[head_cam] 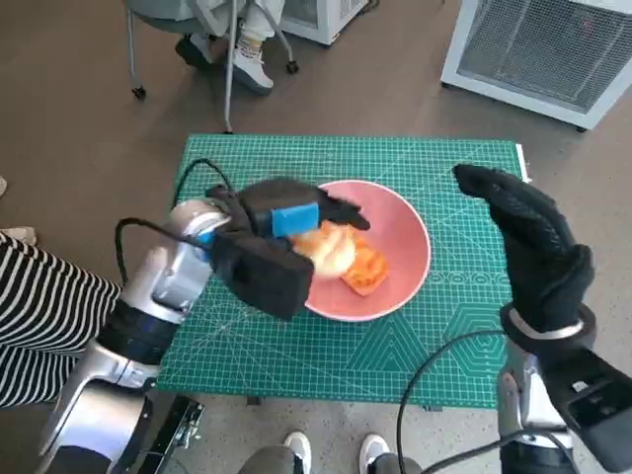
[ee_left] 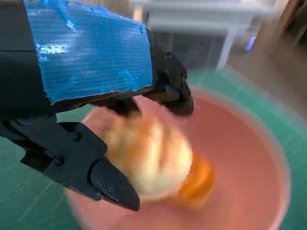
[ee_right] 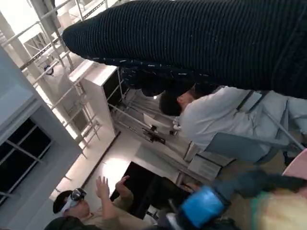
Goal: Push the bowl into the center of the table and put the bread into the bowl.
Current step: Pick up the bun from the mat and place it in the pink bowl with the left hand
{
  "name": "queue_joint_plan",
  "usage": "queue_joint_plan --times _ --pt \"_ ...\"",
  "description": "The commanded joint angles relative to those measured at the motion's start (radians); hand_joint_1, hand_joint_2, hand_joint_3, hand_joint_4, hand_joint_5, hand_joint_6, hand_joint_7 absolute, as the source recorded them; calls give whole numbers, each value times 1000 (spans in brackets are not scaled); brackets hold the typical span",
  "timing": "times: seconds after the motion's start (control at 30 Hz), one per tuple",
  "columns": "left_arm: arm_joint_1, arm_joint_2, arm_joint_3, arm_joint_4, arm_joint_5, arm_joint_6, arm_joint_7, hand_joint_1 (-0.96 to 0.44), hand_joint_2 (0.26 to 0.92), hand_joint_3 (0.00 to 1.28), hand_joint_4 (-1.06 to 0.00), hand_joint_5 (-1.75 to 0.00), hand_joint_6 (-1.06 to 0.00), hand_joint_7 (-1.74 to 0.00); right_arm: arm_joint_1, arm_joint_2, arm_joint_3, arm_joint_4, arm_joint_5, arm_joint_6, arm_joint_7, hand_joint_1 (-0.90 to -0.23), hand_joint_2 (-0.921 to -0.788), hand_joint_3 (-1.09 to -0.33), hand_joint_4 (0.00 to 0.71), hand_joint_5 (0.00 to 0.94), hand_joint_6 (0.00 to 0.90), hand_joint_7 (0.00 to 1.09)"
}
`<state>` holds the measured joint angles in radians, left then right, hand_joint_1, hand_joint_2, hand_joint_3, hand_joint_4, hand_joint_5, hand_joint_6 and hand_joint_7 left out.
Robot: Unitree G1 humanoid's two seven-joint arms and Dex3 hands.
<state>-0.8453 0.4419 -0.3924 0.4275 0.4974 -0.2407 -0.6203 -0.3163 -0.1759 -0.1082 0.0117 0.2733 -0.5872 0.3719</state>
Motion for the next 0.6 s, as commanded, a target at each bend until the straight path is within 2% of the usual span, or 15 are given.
queue_joint_plan --times 0.03,0.17,0.4,0.53,0.6 --pt "-41 -11 10 40 -41 -18 -27 -290 752 2 -82 -3 -177 -3 8 -14 -15 -4 6 23 -4 -697 -921 -667 106 0 15 459" --pt "-58 -13 42 78 -130 -26 -95 -342 754 3 -61 -1 -169 -1 -8 -23 -29 -13 -4 38 -19 -682 -921 -672 107 1 12 463" --pt "-90 -27 113 126 -290 -40 -189 -366 811 27 -46 -1 -166 -4 -41 -34 -50 -11 -13 52 -39 -668 -921 -682 129 12 6 476" --pt "-100 -42 164 178 -365 -95 -189 -384 839 31 -50 -2 -178 -9 -64 -36 -59 9 -4 49 -38 -666 -921 -683 135 13 5 481" --pt "-101 -59 201 227 -405 -149 -163 -412 852 32 -56 -4 -188 -13 -77 -36 -62 19 0 46 -37 -666 -921 -683 136 13 4 483"
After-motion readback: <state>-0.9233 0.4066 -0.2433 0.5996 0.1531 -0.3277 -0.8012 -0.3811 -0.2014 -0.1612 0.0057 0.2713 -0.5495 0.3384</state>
